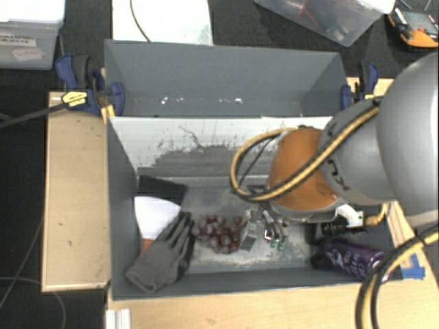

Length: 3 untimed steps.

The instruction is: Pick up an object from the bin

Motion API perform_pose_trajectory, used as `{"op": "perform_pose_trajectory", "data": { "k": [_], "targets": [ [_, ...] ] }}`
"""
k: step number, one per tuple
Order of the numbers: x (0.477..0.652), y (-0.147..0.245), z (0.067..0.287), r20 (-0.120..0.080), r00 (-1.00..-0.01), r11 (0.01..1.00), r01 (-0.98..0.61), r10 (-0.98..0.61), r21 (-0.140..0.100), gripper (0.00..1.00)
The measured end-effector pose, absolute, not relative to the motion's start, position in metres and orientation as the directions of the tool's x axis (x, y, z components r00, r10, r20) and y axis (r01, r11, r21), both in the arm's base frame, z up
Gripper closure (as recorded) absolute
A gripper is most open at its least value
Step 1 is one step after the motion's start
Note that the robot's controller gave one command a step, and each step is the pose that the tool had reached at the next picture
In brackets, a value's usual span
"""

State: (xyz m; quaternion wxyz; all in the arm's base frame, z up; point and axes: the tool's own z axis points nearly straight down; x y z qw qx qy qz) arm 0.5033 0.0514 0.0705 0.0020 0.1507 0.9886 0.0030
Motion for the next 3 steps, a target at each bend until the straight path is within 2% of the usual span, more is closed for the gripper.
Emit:
{"op": "perform_pose_trajectory", "data": {
  "k": [2, 3],
  "targets": [
    [0.493, 0.078, 0.071, 0.000, -0.957, 0.957, 0.289, 0.289, 0.003, 1.00],
    [0.522, 0.078, 0.071, 0.001, -0.935, 0.935, 0.355, 0.355, 0.004, 1.00]
  ]
}}
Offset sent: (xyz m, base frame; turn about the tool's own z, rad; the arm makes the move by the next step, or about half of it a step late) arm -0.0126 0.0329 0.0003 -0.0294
